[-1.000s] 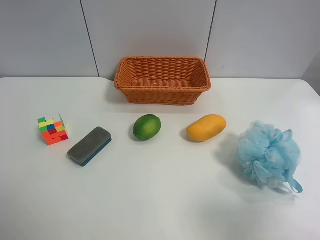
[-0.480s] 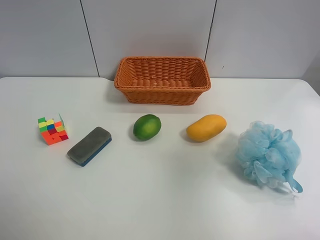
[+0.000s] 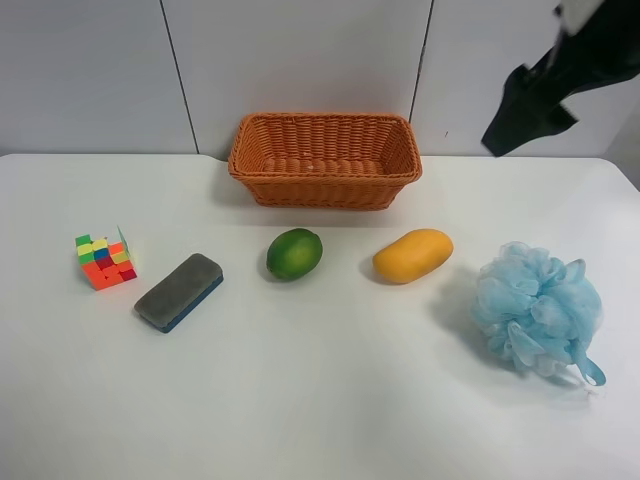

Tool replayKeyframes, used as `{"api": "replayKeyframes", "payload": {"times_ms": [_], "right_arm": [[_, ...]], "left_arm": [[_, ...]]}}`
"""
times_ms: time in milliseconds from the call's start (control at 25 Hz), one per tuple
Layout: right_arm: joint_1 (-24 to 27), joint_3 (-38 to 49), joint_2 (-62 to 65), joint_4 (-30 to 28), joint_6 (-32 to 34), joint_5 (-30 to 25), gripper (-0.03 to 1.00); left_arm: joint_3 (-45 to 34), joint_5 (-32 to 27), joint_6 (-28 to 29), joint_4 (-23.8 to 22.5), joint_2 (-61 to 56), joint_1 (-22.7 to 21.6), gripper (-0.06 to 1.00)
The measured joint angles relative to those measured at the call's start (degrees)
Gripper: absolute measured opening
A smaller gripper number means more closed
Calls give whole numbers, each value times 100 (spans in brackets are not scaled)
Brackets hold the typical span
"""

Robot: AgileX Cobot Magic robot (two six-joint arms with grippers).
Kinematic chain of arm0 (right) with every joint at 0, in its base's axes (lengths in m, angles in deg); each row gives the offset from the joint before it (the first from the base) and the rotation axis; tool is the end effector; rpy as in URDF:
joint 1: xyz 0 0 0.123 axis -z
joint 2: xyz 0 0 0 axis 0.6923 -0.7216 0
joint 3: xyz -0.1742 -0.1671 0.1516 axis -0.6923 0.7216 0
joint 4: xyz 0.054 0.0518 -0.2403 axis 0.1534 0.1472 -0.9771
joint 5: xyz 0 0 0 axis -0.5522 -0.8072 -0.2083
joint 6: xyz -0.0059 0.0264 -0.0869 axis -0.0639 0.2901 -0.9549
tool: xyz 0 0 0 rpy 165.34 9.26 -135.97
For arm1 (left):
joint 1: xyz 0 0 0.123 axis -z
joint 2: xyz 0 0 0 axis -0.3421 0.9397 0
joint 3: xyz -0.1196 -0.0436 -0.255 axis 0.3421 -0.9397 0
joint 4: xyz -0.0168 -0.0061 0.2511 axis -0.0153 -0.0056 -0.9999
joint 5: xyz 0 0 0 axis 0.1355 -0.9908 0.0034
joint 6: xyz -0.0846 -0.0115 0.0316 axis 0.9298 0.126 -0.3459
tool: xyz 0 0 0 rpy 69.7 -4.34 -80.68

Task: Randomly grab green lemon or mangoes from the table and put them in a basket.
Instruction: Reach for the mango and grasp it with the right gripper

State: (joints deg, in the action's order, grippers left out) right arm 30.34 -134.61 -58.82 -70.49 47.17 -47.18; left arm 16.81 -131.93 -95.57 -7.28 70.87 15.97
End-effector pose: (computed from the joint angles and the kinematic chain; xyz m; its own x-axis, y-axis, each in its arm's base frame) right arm 0.2850 0.0797 0.3404 -0.6450 -0.6238 -0.4415 -0.6534 0.7497 -0.1046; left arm -0.0079 -0.0075 0.2814 -0.4362 0.1016 -0.8941 0.0557 0.9947 0.0859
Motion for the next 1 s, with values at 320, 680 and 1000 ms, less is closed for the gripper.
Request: {"api": "replayKeyframes", "payload": {"times_ms": [320, 680, 1000], "right_arm": [[-231, -29, -1498, -28, -790, -66, 99], [-231, -29, -2164, -49, -1703, 410, 99], [-231, -29, -2683, -31, -2164, 840, 99]], "left_arm": [[0, 0, 0, 0, 0, 0, 99], [0, 0, 0, 0, 0, 0, 99], [0, 0, 0, 0, 0, 0, 99]]}}
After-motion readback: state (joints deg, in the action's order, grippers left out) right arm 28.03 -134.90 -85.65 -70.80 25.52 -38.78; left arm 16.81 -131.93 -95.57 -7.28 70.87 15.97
